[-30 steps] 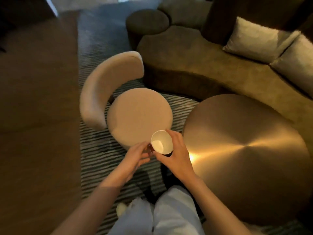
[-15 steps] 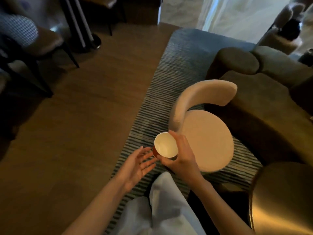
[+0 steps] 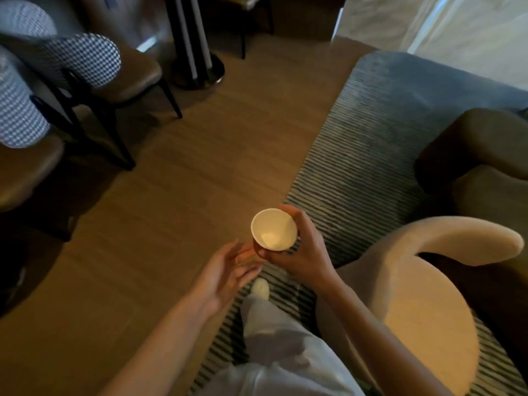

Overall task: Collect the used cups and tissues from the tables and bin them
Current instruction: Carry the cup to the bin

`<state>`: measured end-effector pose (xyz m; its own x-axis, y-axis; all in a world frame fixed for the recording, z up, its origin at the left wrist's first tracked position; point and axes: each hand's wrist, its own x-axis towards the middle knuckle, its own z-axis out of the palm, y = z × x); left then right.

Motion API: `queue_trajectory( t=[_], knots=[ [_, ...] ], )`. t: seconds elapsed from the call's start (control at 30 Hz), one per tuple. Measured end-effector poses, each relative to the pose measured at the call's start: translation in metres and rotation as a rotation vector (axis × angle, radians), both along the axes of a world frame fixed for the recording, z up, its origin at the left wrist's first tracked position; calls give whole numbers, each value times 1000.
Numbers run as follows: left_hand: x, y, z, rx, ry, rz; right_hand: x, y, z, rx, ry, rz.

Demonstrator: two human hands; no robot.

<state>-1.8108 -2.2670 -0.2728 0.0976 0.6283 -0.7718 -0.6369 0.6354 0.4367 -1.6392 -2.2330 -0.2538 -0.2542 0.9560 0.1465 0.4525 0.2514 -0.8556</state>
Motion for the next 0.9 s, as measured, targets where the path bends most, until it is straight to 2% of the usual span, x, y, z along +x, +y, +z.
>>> queue_trajectory(
  t=[0.13,0.37,0.63,0.77,0.9],
  knots=[
    [-5,102,18,49,-36,-30,-9,93,23,-42,133,-68],
    [3,258,13,36,-77,-96,5,241,18,-140,187,-209],
    [22,510,-3,15,-90,-326,32,455,2,-123,115,-385],
    [65,633,10,56,-27,-528,62,554,12,-79,89,-551],
    [124,736,14,47,-64,-687,103,630,15,-81,112,-712]
  ],
)
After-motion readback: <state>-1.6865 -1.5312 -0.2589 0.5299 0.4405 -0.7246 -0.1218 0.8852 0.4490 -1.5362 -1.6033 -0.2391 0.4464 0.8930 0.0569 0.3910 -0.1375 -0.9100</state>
